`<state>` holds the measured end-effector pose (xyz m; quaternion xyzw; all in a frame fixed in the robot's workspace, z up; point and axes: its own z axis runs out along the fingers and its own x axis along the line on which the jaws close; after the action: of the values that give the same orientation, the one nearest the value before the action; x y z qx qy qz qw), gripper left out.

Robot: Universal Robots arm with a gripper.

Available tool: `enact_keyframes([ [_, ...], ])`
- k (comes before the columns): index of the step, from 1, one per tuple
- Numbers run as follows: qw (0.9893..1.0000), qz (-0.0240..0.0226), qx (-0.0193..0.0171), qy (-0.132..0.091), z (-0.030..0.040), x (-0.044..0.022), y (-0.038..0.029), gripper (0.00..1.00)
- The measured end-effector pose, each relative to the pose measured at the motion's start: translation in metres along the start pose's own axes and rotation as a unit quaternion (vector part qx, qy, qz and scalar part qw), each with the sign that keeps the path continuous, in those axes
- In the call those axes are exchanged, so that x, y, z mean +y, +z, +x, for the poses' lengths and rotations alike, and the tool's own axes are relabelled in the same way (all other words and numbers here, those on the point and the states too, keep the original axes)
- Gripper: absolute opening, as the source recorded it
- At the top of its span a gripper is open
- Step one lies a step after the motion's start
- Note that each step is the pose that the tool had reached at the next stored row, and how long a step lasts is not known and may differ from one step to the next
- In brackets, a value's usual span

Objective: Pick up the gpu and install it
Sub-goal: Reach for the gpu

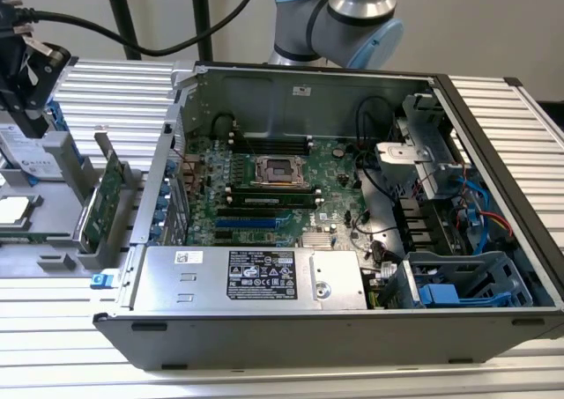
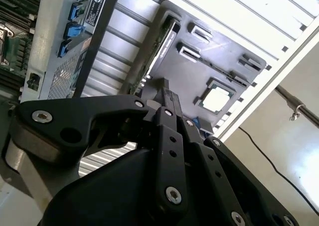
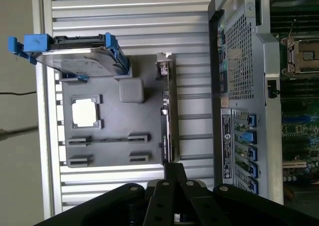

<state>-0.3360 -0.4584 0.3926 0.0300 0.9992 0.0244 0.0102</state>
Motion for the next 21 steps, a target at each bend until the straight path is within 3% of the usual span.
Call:
enact_keyframes([
  [21, 1.0, -0.0003, 0.0, 0.0, -0.0002, -0.0033, -0.0002, 0.0],
])
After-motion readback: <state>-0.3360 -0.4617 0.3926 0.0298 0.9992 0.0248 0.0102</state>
